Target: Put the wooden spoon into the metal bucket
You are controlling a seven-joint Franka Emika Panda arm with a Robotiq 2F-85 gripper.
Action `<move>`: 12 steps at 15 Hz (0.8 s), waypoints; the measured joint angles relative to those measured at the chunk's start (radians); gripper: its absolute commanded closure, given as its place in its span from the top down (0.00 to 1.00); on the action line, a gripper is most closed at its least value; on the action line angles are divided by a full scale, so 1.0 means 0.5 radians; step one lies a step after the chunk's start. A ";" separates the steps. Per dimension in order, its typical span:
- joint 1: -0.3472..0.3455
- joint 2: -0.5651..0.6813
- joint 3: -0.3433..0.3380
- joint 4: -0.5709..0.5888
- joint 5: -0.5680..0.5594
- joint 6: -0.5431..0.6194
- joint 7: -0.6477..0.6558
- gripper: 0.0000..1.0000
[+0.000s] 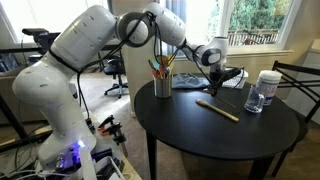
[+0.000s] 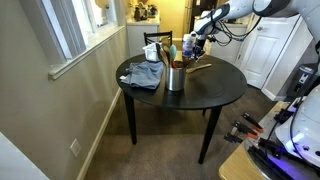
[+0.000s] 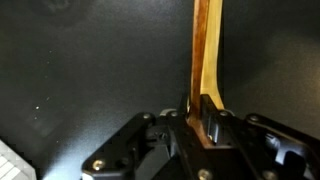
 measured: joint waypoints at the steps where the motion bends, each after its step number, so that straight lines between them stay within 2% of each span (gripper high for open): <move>1: 0.001 -0.020 0.018 0.000 0.008 0.002 -0.002 0.08; 4: 0.003 -0.059 0.085 0.000 0.060 0.037 -0.023 0.08; 7: 0.001 -0.065 0.153 -0.001 0.152 0.168 -0.063 0.09; 9: -0.024 -0.065 0.213 -0.003 0.278 0.244 -0.095 0.09; 12: -0.137 -0.062 0.372 -0.003 0.555 0.255 -0.249 0.08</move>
